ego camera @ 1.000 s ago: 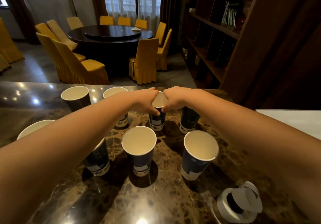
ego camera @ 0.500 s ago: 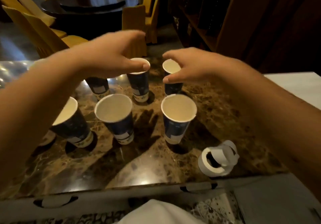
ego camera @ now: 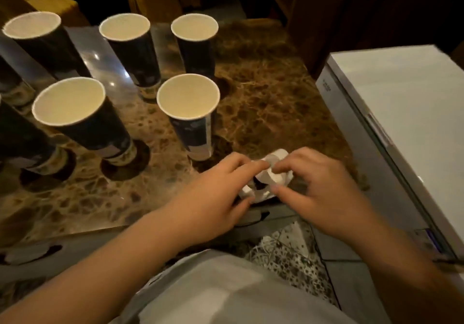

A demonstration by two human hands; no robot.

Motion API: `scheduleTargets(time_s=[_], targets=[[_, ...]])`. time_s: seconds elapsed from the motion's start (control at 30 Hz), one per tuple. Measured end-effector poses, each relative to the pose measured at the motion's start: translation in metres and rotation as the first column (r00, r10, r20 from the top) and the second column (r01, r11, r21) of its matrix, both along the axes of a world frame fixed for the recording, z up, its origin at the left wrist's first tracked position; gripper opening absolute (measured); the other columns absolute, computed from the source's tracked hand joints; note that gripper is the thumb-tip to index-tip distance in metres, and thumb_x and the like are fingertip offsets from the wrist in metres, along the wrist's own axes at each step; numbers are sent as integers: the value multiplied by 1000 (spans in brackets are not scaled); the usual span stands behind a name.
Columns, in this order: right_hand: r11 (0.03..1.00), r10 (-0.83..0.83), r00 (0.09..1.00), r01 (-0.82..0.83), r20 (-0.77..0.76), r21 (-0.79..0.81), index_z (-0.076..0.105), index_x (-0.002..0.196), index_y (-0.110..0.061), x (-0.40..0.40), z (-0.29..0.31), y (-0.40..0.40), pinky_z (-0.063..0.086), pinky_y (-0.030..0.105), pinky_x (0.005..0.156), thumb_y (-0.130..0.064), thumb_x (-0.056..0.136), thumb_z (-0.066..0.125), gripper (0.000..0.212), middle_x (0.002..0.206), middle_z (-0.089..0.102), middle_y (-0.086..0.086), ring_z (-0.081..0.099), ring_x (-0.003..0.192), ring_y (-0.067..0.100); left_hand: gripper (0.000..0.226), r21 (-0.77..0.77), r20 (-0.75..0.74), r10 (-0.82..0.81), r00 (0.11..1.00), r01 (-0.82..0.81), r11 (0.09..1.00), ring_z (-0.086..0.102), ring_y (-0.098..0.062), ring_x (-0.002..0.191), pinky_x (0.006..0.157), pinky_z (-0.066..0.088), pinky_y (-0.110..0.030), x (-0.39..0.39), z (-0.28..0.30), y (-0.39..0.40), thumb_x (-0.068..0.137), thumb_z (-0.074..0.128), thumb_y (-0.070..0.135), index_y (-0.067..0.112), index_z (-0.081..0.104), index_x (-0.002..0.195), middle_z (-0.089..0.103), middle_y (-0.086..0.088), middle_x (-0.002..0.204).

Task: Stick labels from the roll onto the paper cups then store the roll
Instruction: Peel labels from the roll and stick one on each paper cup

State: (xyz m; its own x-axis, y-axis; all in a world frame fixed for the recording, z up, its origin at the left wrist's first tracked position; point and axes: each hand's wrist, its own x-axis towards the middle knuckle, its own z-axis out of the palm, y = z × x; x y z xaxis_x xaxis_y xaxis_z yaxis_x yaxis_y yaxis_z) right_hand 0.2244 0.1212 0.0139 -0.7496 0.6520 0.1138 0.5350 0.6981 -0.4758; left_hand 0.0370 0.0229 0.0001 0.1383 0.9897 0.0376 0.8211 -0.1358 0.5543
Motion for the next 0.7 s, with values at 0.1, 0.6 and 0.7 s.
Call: scheduleTargets(time_s=[0.1, 0.6, 0.7], targets=[[995, 23, 998, -30, 65, 98, 65, 95, -22, 3, -22, 0, 50, 36, 66, -39, 79, 64, 23, 92, 50, -6, 49, 90, 16, 62, -3, -134, 16, 991, -16, 1000, 52, -12, 87, 70, 54, -39, 12, -10, 14, 93, 55, 25, 43, 24, 144, 40, 8, 120], [826, -96, 924, -133, -370, -548, 68, 77, -30, 30, -12, 37, 48, 18, 58, -21, 79, 73, 10, 76, 67, -10, 60, 68, 3, 16, -13, 232, 91, 968, -91, 996, 58, -2, 93, 76, 49, -14, 18, 7, 25, 85, 70, 17, 27, 58, 87, 58, 13, 118], [766, -180, 885, -148, -430, -626, 67, 84, -25, 27, -8, 42, 50, 19, 58, -10, 81, 74, 17, 77, 67, -13, 61, 69, 4, 9, -70, 348, 105, 932, -85, 994, 62, -9, 84, 69, 53, -24, 17, 9, 25, 88, 66, 19, 25, 62, 93, 67, 9, 104]])
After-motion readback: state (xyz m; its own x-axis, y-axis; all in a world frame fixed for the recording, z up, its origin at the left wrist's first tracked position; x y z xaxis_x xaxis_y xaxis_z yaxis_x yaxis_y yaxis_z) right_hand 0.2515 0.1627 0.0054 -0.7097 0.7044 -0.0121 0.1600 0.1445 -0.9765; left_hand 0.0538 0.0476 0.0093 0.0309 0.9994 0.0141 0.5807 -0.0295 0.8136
